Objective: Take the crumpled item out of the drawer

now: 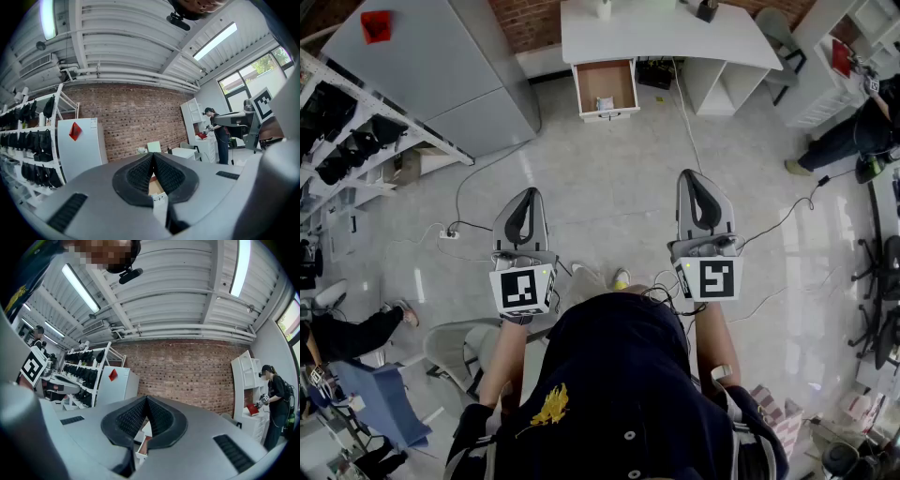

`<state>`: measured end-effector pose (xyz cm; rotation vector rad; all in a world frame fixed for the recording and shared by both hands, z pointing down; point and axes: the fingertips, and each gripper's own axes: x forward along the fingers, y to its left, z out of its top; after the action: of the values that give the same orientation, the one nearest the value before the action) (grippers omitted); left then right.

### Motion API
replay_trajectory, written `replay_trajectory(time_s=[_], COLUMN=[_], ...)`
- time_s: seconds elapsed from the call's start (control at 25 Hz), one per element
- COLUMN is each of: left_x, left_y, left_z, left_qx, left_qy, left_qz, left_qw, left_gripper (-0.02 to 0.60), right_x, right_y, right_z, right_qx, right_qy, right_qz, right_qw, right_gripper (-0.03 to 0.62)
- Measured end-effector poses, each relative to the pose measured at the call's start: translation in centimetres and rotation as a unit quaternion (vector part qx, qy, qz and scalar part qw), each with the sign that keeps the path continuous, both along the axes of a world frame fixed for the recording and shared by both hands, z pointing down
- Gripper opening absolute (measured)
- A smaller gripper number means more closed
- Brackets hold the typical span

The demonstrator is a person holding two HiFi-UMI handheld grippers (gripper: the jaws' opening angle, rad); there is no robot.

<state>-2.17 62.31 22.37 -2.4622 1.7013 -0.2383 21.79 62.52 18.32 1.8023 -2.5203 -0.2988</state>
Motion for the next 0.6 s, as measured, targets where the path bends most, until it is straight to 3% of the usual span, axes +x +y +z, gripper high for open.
replay_trajectory(time_s=[0.4,0.6], left_x=[5.4,5.3], left_y=[0.0,-1.3], left_z=[-0.7,-1.1], left_qx=[0.014,0.013], left_qy=[-0.027,-0.046], left_qz=[0.021,0.027], left_qw=[0.9993,0.9985], left_gripper=[0.018,0.018], right_x=[4.3,5.1], right_y=[0.9,-0.5], right_z=[-0.1,0.6], right_qx=[0.006,-0.010], right_qy=[-0.020,-0.045], right_qz=[0.007,0.020], right_qw=[1.000,0.999], right_gripper=[0.026,0.026])
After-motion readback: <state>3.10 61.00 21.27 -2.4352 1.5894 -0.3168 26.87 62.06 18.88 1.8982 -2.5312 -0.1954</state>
